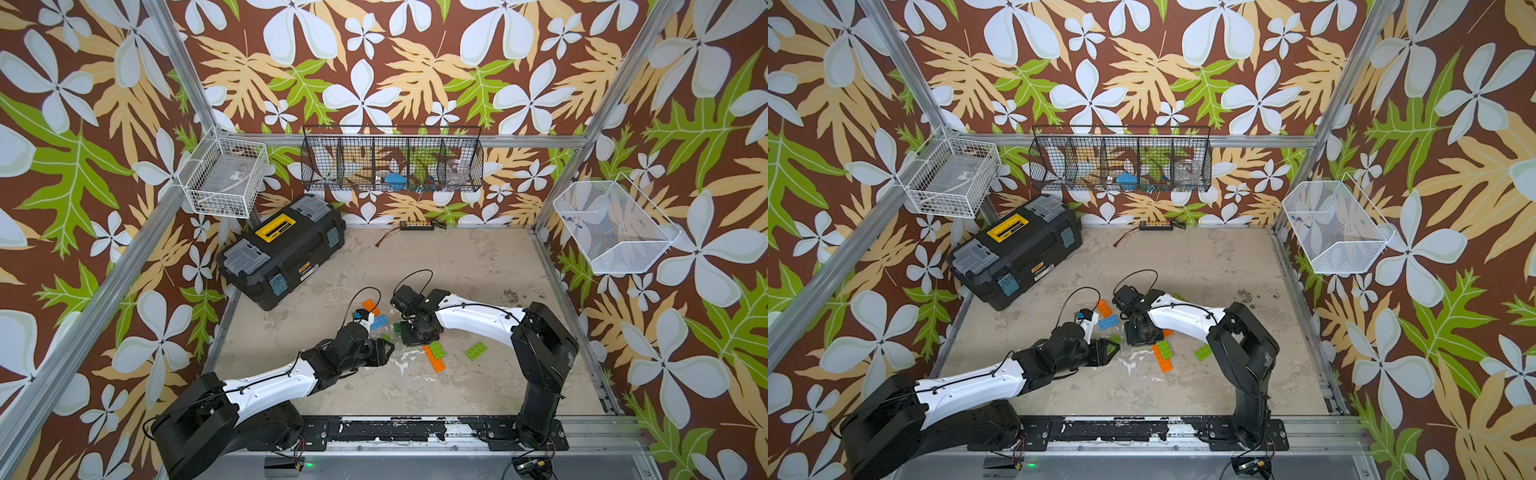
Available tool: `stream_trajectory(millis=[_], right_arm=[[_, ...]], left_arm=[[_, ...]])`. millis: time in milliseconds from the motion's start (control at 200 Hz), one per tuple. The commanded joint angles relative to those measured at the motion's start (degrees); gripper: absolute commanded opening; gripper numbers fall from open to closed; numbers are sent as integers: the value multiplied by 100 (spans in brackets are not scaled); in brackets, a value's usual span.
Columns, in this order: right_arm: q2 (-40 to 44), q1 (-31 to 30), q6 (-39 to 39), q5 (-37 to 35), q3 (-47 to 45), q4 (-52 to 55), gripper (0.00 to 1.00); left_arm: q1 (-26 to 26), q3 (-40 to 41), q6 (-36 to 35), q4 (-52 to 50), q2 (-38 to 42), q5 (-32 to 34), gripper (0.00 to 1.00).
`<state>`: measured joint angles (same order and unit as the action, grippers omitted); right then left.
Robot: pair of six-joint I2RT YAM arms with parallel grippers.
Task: Assemble a small pinwheel with lego
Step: Pick up the lego brick from the center of the board.
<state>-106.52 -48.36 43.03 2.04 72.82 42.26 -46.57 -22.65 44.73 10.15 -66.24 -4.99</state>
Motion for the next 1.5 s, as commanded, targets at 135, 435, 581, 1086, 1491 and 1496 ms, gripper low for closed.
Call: stream_trajectory(millis=[135, 435, 581, 1086, 1491, 1496], right_arm=[[-72, -5, 23, -256, 23, 170, 18], [-242, -4, -9, -325, 35, 129, 18], [-306, -5, -18, -327, 57, 99, 18], [-198, -2, -363, -341, 189, 272, 12], [168, 22, -1274, -401, 180, 432, 11], [163, 21, -1286, -395, 180, 432, 11]], left_arm=[[16, -28, -70, 83, -12, -21, 59], [16, -42, -87, 50, -2, -19, 59], [18, -63, -114, 22, -12, -11, 59], [25, -72, -117, -57, 41, 42, 59], [16, -185, -254, -154, -48, -19, 60], [16, -186, -254, -154, -47, -24, 60]])
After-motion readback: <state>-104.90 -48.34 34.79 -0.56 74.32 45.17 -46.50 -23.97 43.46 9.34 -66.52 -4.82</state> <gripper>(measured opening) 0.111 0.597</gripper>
